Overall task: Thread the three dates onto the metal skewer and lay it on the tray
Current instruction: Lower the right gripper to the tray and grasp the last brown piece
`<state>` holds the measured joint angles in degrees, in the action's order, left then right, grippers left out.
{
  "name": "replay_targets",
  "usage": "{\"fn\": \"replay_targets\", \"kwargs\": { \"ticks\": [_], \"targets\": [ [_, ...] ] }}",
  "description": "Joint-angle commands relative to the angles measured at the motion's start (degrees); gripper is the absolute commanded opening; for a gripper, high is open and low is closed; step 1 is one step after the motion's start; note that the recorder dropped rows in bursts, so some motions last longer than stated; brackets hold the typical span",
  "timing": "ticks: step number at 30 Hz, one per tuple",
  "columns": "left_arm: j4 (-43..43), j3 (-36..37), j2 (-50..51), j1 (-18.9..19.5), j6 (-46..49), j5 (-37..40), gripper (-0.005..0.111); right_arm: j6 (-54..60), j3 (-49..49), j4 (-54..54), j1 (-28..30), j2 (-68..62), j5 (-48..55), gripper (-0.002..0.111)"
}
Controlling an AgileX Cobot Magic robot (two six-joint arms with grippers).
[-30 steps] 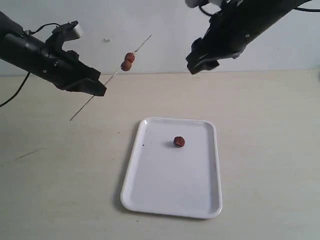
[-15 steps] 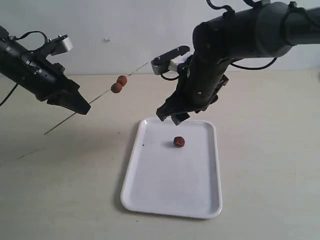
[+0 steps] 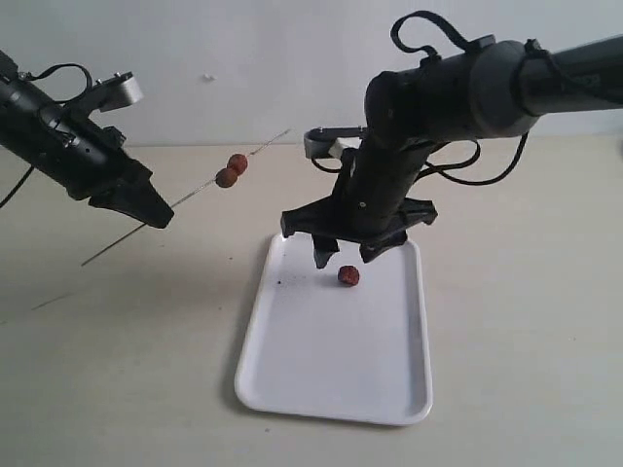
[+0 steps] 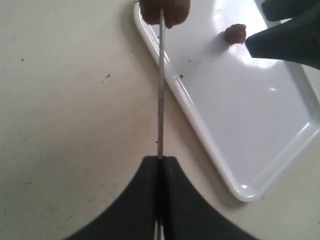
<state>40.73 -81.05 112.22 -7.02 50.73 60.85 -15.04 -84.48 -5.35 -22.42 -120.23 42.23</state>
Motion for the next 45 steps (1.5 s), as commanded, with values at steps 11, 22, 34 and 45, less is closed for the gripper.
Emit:
{"fn": "replay_targets", "kwargs": {
  "ticks": [11,22,34,45],
  "targets": [
    [2.5,-0.4,-0.7,0.2,0.0,0.1,0.000,-6.1,0.1,1.1,0.1,-3.8,-5.0,0.054],
    [2.6,-0.4,-0.7,0.2,0.0,-0.1,0.000,-8.6,0.1,1.2,0.1,-5.6,-6.5,0.050],
    [2.9,-0.4,-0.7,0.2,0.0,-0.1,0.000,-8.4,0.1,1.2,0.1,-5.6,-3.2,0.043],
    [2.9,-0.4,-0.7,0.2,0.0,-0.3,0.000,-7.9,0.1,1.3,0.1,-5.6,-1.7,0.042]
  ]
}}
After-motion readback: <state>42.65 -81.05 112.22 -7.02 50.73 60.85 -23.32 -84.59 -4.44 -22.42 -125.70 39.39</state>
